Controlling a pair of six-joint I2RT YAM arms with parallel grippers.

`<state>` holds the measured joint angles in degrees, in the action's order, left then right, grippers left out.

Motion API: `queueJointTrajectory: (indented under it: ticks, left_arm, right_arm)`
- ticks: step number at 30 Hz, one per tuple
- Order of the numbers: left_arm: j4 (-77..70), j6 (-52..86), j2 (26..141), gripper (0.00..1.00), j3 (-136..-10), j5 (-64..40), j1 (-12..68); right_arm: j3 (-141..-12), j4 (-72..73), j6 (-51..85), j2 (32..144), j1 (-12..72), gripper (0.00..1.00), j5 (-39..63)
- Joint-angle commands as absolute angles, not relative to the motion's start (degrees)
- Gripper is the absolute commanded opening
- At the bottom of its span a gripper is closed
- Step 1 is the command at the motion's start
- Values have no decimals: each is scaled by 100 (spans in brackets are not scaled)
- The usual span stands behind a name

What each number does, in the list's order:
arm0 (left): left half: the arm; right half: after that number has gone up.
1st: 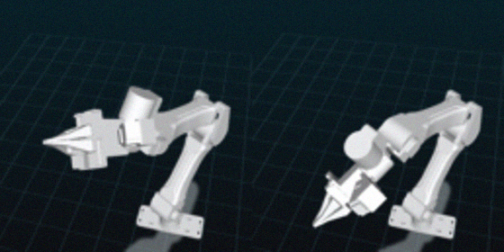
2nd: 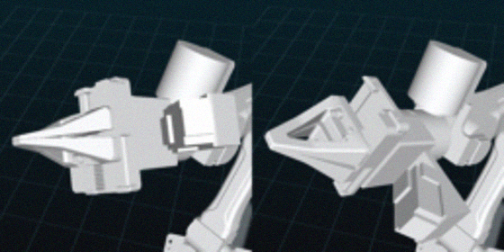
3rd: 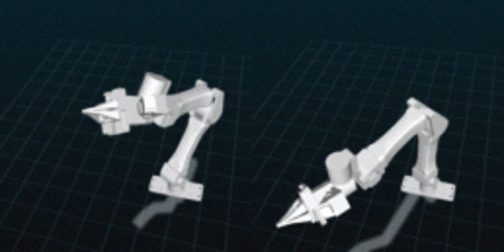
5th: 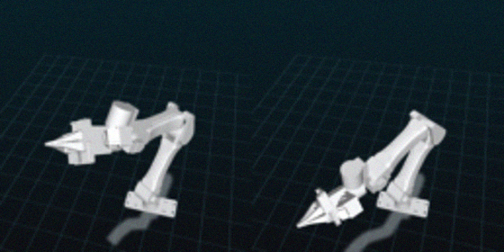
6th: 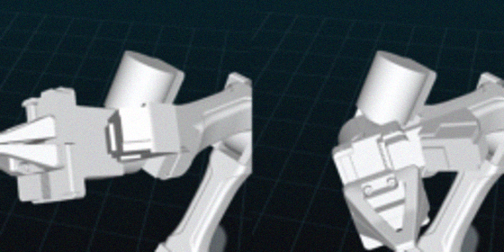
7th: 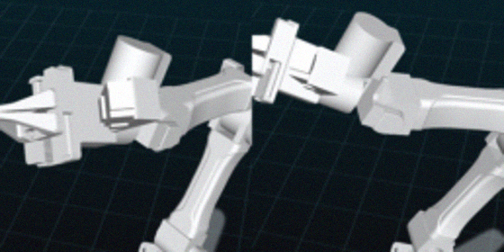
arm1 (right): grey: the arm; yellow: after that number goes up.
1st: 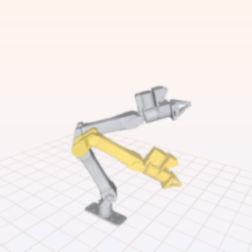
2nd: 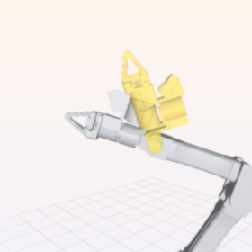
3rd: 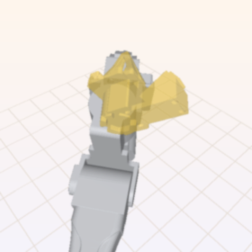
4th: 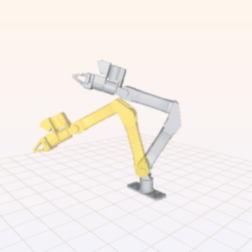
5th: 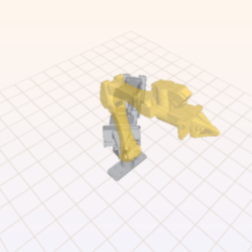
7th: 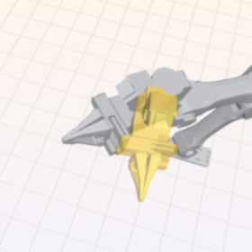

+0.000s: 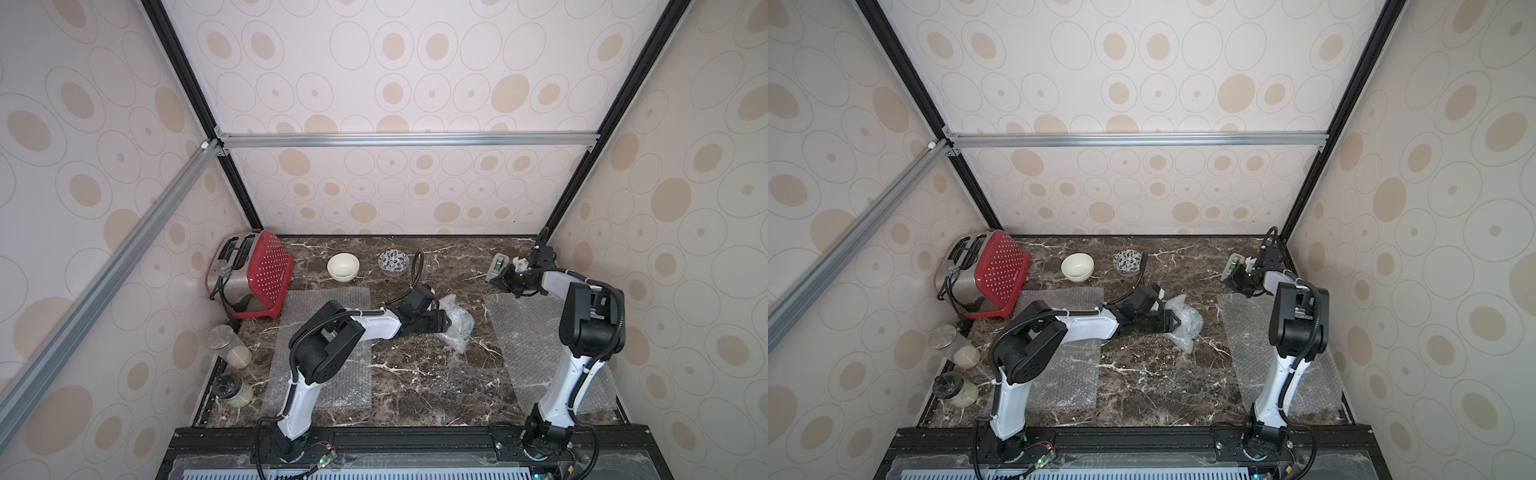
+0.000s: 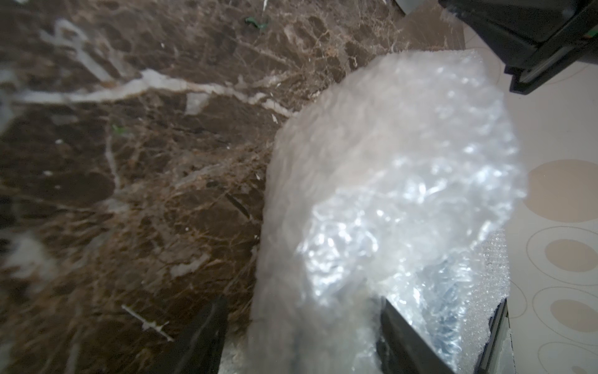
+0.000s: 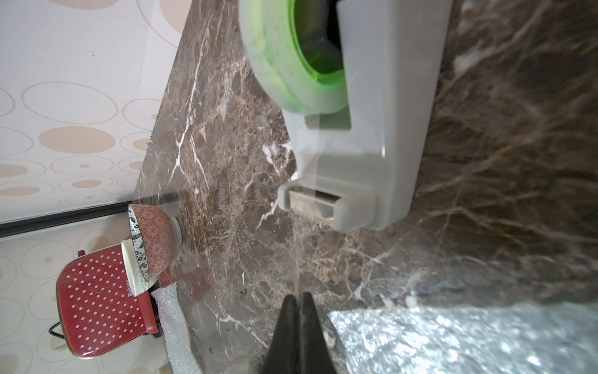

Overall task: Wrap bowls in bubble wrap
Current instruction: Tear off the tape using the Tape Cutter.

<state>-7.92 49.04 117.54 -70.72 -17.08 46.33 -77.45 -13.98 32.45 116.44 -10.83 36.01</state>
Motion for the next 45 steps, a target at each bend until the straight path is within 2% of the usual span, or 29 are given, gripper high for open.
queueJointTrajectory:
  ticks: [1,17,28,32,45]
  left_arm:
    - [-449,4948,11760,69,-6938,-1676,4606]
    - [-371,4923,11771,68,-7036,-1696,4607]
    - [-439,4931,11788,68,-6981,-1707,4606]
    - [-404,4924,11744,68,-6970,-1686,4610]
    - [-450,4917,11777,68,-6996,-1722,4608]
  right_arm:
    - [-7786,-1288,3386,11996,-1046,3,3771]
    - [-7317,-1066,3527,12166,-1237,3,3738]
    - [-6924,-466,3831,12266,-1468,4,4331]
    - [-6891,-469,3763,12031,-1468,5,4434]
    - [-7486,-1870,3108,10863,-1468,7,5089]
